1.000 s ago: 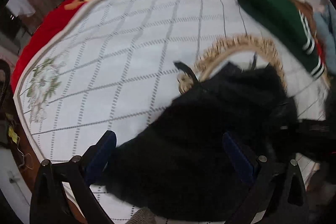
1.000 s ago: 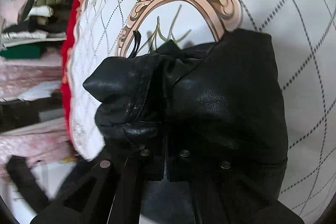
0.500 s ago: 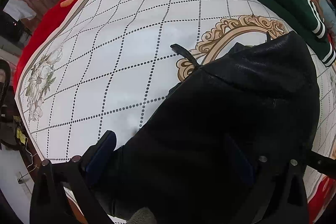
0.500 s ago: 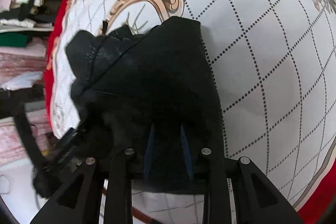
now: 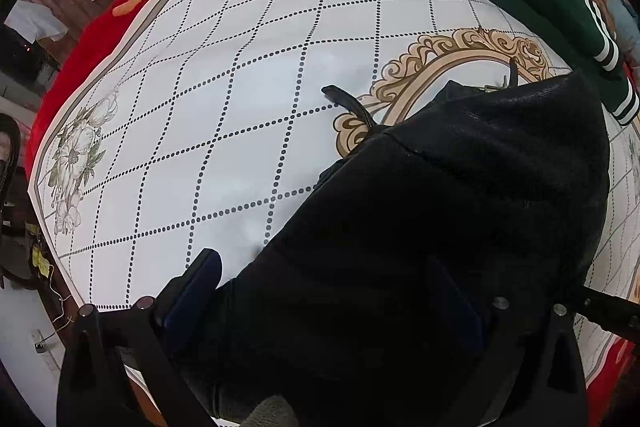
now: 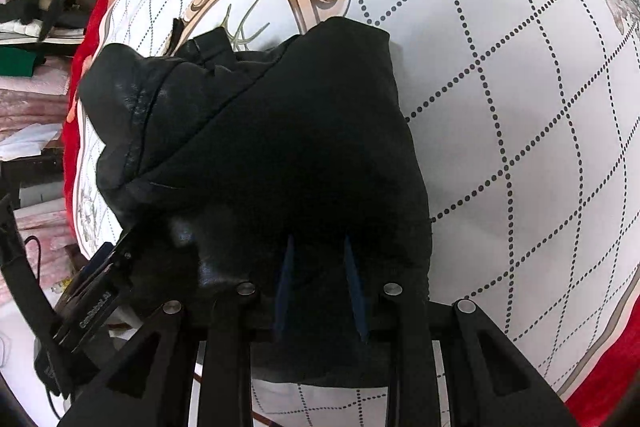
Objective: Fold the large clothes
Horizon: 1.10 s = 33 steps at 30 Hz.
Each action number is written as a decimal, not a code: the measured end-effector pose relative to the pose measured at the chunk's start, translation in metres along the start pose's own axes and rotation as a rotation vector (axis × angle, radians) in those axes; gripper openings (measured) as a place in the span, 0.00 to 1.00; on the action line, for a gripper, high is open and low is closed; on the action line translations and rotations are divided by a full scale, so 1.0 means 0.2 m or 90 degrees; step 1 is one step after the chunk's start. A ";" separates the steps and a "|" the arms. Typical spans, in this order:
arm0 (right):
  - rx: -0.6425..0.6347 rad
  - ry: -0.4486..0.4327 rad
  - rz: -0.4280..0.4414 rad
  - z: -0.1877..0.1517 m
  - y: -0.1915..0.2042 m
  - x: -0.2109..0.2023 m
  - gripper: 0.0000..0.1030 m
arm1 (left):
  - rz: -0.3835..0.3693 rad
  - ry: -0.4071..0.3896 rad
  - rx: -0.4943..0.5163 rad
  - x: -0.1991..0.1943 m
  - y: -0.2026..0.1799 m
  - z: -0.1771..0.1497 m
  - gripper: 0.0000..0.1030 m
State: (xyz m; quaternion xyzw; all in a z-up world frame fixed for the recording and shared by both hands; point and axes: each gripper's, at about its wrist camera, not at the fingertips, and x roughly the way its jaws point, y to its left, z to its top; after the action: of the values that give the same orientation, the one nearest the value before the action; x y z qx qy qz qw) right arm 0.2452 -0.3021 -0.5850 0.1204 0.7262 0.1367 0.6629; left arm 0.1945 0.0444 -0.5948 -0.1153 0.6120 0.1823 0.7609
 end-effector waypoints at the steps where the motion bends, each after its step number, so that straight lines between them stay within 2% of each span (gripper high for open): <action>1: 0.001 0.000 -0.001 0.00 0.00 0.01 0.27 | 0.000 0.000 0.001 0.00 0.00 0.00 0.99; 6: 0.000 0.003 -0.003 0.02 0.02 0.06 0.27 | 0.002 -0.002 0.003 0.01 -0.01 0.00 0.99; 10: 0.009 0.018 -0.018 0.01 0.06 -0.01 0.27 | -0.018 -0.006 -0.011 -0.03 0.02 0.01 0.99; 15: -0.046 -0.062 0.045 0.03 0.26 -0.28 0.27 | -0.037 -0.046 -0.026 -0.15 0.04 0.09 0.99; 17: -0.056 -0.061 0.065 0.10 0.33 -0.26 0.27 | -0.039 -0.043 -0.034 -0.11 0.03 0.15 0.99; 19: -0.049 -0.044 0.073 0.19 0.37 -0.14 0.27 | -0.032 -0.031 -0.028 -0.02 0.01 0.21 0.99; 22: -0.051 -0.012 0.009 0.32 0.40 0.11 0.27 | -0.028 -0.001 -0.009 0.15 -0.02 0.26 1.00; 24: -0.048 -0.015 -0.005 0.34 0.42 0.15 0.27 | -0.060 0.008 -0.026 0.23 0.00 0.29 1.00; 27: -0.078 0.000 -0.024 0.34 0.47 0.14 0.27 | -0.090 0.022 -0.054 0.20 0.06 0.30 1.00; 29: -0.078 0.008 0.025 0.31 0.44 0.06 0.29 | -0.093 0.003 -0.074 0.08 0.13 0.25 1.00; 30: -0.073 0.002 0.066 0.29 0.40 0.00 0.32 | -0.094 -0.005 -0.089 0.02 0.18 0.20 1.00; 31: -0.062 -0.013 0.122 0.25 0.34 -0.07 0.44 | -0.098 -0.012 -0.108 -0.03 0.22 0.16 1.00; 32: -0.050 -0.031 0.155 0.21 0.28 -0.13 0.69 | -0.101 -0.017 -0.139 -0.11 0.28 0.08 1.00; 33: -0.033 -0.052 0.168 0.16 0.20 -0.18 0.81 | -0.102 -0.015 -0.167 -0.15 0.33 0.01 1.00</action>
State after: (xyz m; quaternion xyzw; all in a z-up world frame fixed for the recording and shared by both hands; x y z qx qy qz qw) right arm 0.2799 -0.2767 -0.5394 0.2032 0.6730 0.2362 0.6709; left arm 0.1629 0.1013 -0.5619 -0.2595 0.5627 0.2007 0.7588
